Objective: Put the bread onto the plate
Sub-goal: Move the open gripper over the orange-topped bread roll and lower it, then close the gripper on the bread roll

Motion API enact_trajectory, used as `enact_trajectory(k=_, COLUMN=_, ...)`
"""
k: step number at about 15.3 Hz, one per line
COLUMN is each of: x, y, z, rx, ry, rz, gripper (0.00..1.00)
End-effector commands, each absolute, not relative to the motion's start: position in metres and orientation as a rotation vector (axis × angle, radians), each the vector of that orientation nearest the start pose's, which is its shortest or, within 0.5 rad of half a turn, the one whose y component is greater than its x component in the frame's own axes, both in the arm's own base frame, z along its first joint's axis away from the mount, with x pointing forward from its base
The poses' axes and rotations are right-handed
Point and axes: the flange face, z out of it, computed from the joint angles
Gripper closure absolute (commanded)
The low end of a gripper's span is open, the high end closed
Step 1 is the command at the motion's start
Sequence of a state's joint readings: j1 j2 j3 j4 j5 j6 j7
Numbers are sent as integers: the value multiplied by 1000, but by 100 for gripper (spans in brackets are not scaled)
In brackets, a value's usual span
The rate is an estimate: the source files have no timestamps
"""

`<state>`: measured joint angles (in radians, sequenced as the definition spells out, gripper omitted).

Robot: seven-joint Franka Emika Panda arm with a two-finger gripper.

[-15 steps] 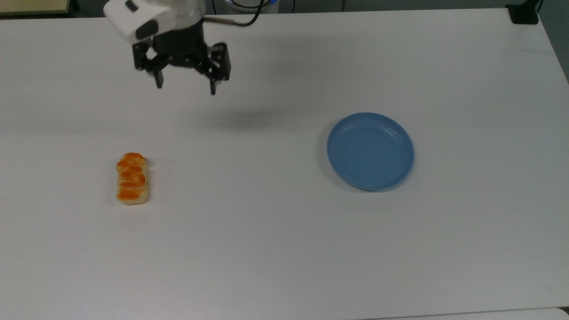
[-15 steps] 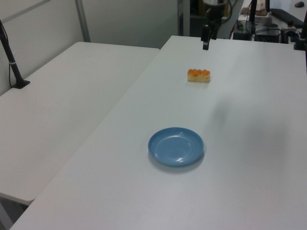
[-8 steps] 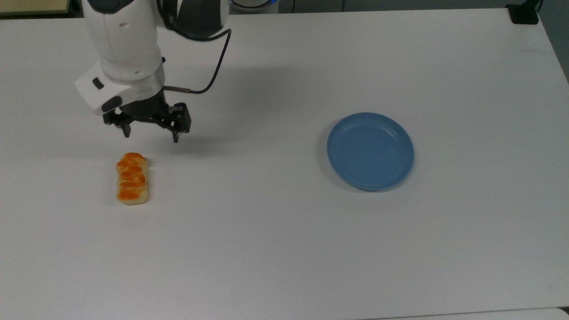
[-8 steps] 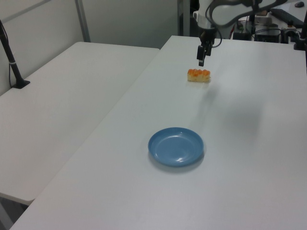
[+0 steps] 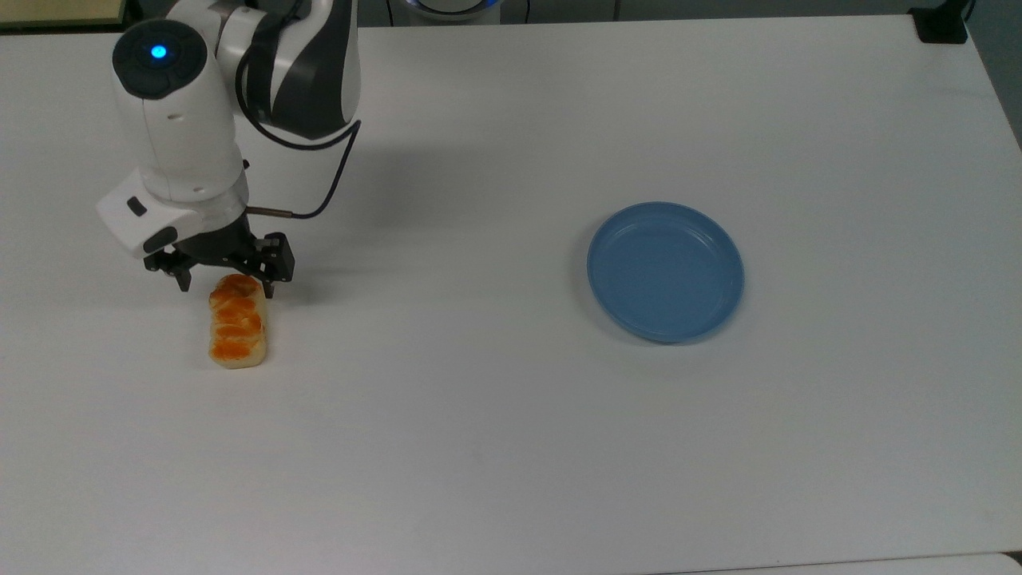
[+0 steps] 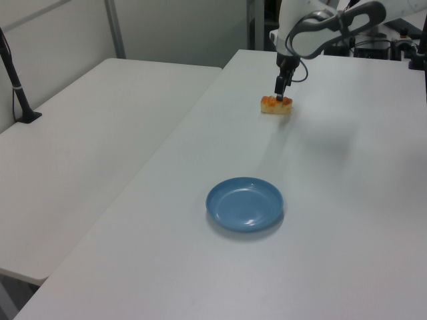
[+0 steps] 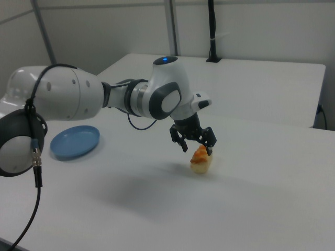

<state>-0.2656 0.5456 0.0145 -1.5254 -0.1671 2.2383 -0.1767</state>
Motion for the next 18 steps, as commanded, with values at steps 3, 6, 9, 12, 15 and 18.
enact_trajectory(k=3, x=705, y=-182, z=323, rx=-3303, ry=-48, rz=-276, gripper=0)
enact_trajectory(k=6, x=707, y=-184, z=318, rx=-3302, ry=-43, rz=-297, gripper=0)
enact_trajectory(k=9, x=707, y=-183, z=316, rx=-3295, ry=-40, rz=-309, gripper=27)
enact_trajectory(k=12, x=709, y=-176, z=308, rx=-3286, ry=15, rz=-324, gripper=58)
enact_trajectory(k=15, x=712, y=-164, z=330, rx=-3269, ry=60, rz=-373, gripper=60)
enact_trajectory(k=18, x=715, y=-108, z=362, rx=-3248, ry=37, rz=-410, gripper=60)
